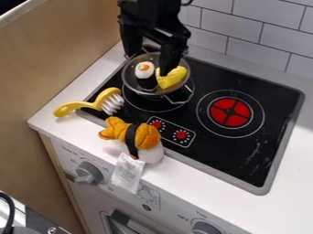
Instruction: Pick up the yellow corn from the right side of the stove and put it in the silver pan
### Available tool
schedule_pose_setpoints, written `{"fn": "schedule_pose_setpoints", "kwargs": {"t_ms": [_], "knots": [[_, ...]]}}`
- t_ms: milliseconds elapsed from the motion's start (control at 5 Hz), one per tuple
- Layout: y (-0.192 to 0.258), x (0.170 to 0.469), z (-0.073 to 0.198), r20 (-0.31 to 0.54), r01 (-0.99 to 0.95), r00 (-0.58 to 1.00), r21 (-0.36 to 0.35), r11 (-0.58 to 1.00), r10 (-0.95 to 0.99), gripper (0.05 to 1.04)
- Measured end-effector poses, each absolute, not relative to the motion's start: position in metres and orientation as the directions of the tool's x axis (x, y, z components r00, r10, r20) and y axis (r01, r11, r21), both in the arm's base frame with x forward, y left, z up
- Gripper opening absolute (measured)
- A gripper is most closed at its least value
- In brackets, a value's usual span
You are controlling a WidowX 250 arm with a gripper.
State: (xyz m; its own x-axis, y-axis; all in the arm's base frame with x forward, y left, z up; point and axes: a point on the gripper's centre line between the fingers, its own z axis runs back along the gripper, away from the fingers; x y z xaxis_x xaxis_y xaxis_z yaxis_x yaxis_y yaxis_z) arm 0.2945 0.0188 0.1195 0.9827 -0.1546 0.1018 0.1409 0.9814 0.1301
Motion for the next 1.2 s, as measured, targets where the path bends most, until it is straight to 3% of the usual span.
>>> {"fn": "schedule_pose_setpoints", "kwargs": {"t_ms": [400,1000,1200], "knots": [[0.017,0.275,0.131,0.088,0.16,0.981,0.133,0.978,-0.172,1.001],[0.039,0.257,0.143,0.081,0.255,0.957,0.217,0.942,-0.278,1.001],[0.04,0.255,0.148,0.061,0.26,0.958,0.216,0.941,-0.279,1.001]]}}
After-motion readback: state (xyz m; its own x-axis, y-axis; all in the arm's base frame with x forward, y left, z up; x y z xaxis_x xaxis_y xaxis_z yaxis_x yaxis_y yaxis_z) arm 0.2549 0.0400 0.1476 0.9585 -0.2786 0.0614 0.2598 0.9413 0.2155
